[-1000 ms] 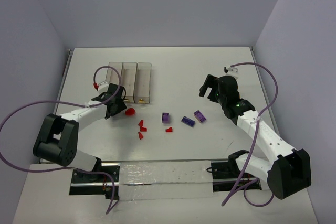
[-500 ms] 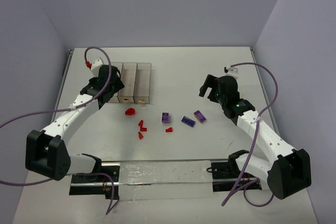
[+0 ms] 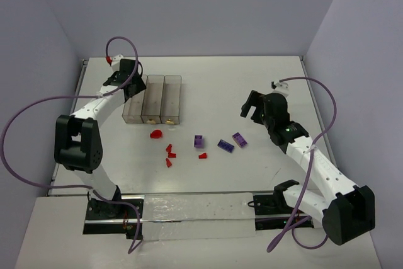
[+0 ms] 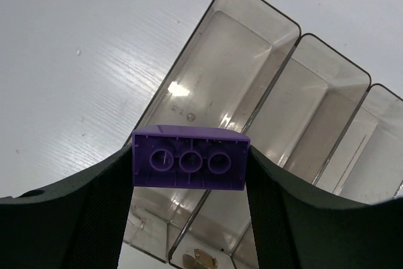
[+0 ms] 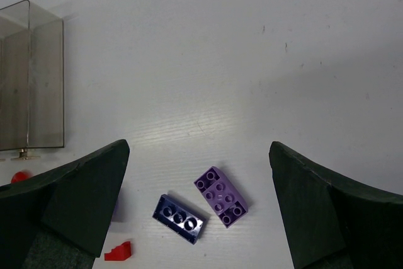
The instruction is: Sort the legos into containers by color
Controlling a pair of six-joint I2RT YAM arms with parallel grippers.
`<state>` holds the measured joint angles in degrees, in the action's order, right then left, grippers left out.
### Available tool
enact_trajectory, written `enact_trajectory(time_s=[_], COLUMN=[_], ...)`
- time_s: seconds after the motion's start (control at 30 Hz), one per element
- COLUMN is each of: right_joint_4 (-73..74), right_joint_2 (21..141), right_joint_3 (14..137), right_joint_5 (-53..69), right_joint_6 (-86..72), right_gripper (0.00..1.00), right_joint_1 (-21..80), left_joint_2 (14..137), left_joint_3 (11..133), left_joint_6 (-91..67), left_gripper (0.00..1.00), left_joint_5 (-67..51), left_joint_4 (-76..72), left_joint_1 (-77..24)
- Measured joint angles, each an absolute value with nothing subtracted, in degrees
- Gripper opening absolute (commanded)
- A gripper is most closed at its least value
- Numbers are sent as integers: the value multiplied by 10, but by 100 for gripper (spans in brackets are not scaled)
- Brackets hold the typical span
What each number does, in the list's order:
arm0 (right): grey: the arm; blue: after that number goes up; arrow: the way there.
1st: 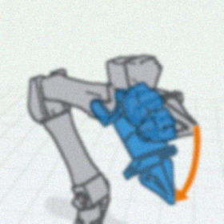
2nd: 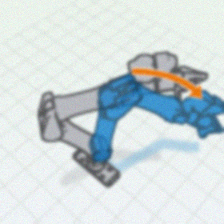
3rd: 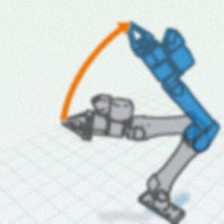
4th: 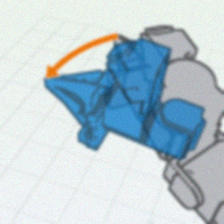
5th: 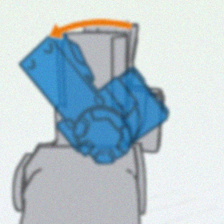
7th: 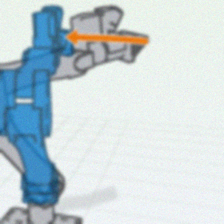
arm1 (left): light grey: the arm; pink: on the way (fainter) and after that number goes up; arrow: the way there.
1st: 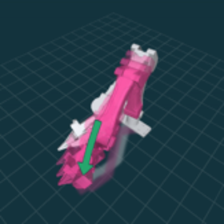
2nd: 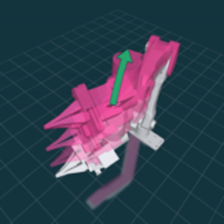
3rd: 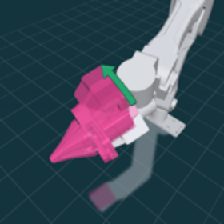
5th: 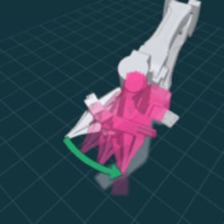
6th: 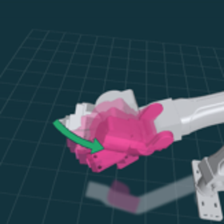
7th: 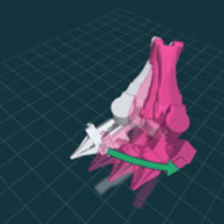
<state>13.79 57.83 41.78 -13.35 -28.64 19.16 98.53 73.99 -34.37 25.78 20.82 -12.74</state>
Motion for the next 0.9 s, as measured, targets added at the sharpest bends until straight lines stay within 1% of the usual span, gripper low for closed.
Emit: enact_trajectory(time_s=[0.07,0.13,0.37,0.53,0.6,0.7,0.83,0.9], right_joint_4=[140,142,142,142,142,142,141,141], right_joint_2=[578,578,578,578,578,578,579,580], right_joint_3=[416,415,415,415,415,415,415,415], right_joint_5=[-133,-133,-133,-133,-133,-133,-130,-129], right_joint_6=[-286,-286,-286,-286,-286,-287,-287,-287], right_gripper=[100,100,100,100,100,100,100,100], right_joint_1=[192,192,192,192,192,192,192,192], left_joint_2=[992,994,994,964,926,864,781,755], left_joint_3=[744,744,744,728,700,649,547,498], left_joint_6=[-340,-337,-337,-335,-331,-328,-338,-349], left_gripper=[83,99,99,95,95,99,99,99], left_joint_5=[251,245,235,235,236,237,228,218], left_joint_4=[207,207,206,204,206,192,197,202], left_joint_1=[-129,-130,-130,-139,-155,-193,-276,-303])
